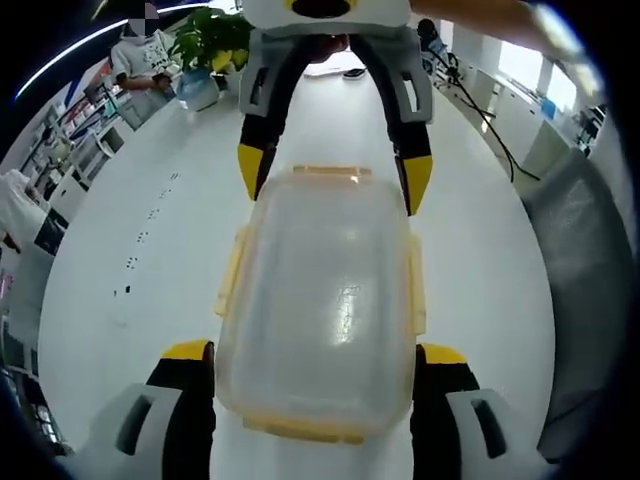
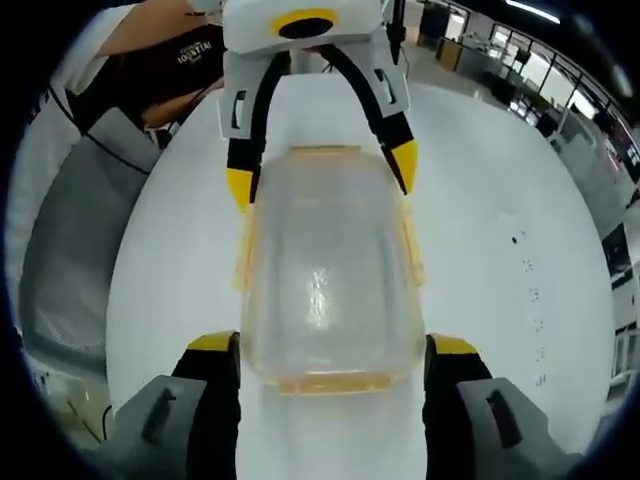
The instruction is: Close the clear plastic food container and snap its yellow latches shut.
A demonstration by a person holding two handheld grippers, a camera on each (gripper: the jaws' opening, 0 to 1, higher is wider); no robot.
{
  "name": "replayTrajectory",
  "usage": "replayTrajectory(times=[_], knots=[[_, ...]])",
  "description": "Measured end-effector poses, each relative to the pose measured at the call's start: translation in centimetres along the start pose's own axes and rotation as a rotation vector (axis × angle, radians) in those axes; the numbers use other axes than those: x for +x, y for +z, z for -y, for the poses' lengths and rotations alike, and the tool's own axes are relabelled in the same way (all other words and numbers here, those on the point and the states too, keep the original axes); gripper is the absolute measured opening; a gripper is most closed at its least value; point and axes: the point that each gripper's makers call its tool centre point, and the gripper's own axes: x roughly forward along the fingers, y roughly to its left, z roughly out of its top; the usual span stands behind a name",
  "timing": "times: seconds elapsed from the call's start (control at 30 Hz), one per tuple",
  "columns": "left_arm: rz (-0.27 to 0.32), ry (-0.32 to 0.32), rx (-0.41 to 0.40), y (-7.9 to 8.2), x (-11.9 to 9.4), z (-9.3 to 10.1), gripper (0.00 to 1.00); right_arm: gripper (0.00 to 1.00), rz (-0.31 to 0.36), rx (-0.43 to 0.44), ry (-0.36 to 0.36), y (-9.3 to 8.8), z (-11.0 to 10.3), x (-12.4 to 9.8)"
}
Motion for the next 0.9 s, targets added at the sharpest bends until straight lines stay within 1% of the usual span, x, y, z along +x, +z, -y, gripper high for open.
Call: replayTrajectory(times=[0.1, 0.23, 0.33, 0.37, 0.43, 0.5, 0.53, 0.6, 0.63, 0.73, 0.9], knots=[[-0.002, 0.004, 0.004, 0.0, 0.0, 0.1, 0.79, 0.78, 0.002, 0.006, -0.007, 0.1, 0.2, -0.1], [-0.011, 0.007, -0.001, -0.2, -0.1, 0.2, 0.8, 0.78, 0.006, -0.002, -0.013, 0.2, 0.3, -0.3], [-0.008, 0.009, 0.001, -0.2, -0.3, 0.3, 0.83, 0.81, 0.0, -0.004, -0.017, 0.1, 0.3, -0.3], [-0.008, 0.02, 0.003, -0.2, -0.3, 0.1, 0.85, 0.81, -0.001, 0.001, -0.017, 0.1, 0.2, -0.3], [-0.002, 0.028, 0.01, -0.2, -0.5, 0.1, 0.88, 0.82, -0.001, 0.004, -0.016, 0.1, 0.3, -0.3], [0.005, 0.024, 0.001, 0.0, -0.7, 0.2, 0.88, 0.83, -0.003, 0.005, -0.019, 0.1, 0.3, -0.3], [0.007, 0.033, 0.001, 0.0, -0.7, 0.1, 0.9, 0.83, 0.0, 0.006, -0.021, 0.1, 0.3, -0.4], [0.028, 0.051, 0.019, 0.3, -1.0, -0.1, 0.95, 0.85, 0.006, 0.008, -0.025, 0.3, 0.3, -0.5], [0.029, 0.053, 0.02, 0.3, -1.0, -0.1, 0.98, 0.86, 0.009, 0.01, -0.024, 0.3, 0.2, -0.6], [0.04, 0.063, 0.018, 0.5, -1.4, -0.2, 0.99, 0.91, 0.011, 0.01, -0.039, 0.4, 0.2, -0.8], [0.062, 0.077, 0.011, 0.9, -1.9, 0.1, 0.99, 0.92, 0.025, 0.02, -0.052, 0.7, 0.1, -1.4]])
